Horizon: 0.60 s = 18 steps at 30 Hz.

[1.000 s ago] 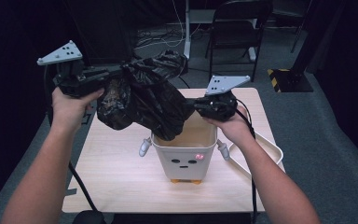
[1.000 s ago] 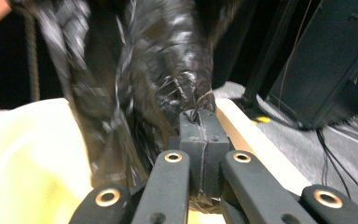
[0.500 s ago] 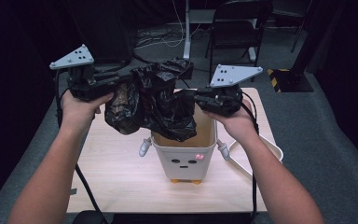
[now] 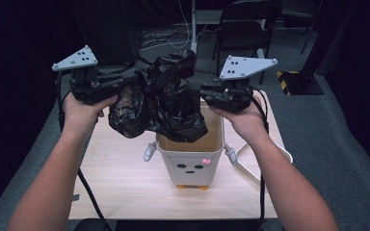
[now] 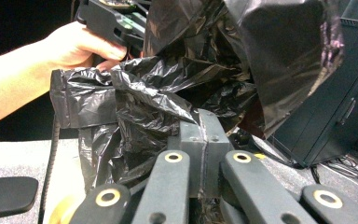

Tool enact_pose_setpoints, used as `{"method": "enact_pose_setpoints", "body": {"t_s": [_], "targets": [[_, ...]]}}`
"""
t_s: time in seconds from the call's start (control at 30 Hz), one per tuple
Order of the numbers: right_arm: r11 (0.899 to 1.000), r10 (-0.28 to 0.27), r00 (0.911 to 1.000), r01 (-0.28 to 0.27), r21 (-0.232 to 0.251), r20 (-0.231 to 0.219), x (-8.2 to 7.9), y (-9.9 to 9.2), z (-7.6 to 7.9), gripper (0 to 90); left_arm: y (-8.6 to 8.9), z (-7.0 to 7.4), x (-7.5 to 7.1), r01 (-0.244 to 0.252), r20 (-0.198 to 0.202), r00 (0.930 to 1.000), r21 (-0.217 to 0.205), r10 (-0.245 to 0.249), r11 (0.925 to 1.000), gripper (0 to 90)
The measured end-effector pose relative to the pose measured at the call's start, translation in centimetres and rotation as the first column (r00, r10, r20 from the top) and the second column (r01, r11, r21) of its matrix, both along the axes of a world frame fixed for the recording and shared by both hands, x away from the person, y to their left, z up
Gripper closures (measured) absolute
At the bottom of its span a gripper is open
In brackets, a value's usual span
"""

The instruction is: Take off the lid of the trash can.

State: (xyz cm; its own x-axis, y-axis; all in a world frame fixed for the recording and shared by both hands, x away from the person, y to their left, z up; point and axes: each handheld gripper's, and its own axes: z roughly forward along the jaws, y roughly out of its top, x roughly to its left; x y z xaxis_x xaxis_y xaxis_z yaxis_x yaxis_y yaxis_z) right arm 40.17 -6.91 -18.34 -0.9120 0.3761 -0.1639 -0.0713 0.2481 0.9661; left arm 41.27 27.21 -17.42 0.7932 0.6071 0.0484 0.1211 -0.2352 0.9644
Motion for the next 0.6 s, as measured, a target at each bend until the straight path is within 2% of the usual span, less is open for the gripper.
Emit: {"method": "enact_pose_setpoints", "body": {"t_s": [0.23, 0.6], "targets": [[1.0, 0.007, 0.9997, -0.007, 0.01, 0.021, -0.4, 0.2, 1.2, 90.0, 0.7, 0.6, -0.6, -0.016, 0.017, 0.9997, 0.004, 0.015, 0.9999, 89.8], [0.999, 0.041, 0.998, -0.042, 0.017, 0.047, -0.8, 1.9, 2.4, 90.0, 2.2, 0.9, -1.8, -0.044, 0.026, 0.9987, 0.003, 0.044, 0.999, 89.8]]}}
